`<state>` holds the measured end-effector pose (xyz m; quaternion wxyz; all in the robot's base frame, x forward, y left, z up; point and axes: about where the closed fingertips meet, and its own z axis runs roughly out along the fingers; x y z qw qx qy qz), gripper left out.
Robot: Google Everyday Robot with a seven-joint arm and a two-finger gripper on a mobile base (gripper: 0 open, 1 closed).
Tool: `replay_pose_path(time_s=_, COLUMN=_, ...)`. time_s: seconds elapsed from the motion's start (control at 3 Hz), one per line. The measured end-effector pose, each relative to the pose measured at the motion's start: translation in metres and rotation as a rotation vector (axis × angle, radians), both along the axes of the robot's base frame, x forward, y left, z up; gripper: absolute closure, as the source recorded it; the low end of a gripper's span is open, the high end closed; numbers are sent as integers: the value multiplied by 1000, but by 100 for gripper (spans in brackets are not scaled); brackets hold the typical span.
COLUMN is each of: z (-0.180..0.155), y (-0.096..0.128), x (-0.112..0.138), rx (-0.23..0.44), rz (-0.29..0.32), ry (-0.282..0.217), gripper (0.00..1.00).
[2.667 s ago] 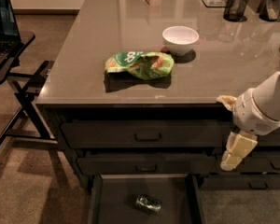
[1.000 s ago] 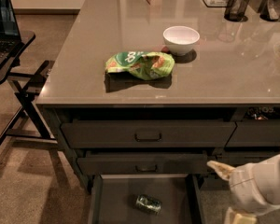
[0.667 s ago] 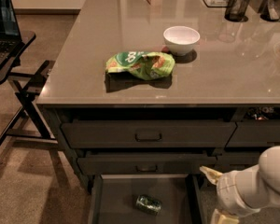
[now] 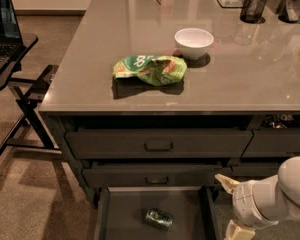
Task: Pick green can from bottom drawer and place on counter
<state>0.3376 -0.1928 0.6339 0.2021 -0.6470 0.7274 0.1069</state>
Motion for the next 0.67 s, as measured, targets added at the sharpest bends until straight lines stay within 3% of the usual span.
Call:
replay_pose_path(time_s=0.33, z=-12, y=9, x=7, rx=5, rz=5, ry=4, gripper=0)
replay_pose_path(time_s=0.67, z=-53, y=19, x=20, rx=32, rz=12, ry=-14, gripper=0)
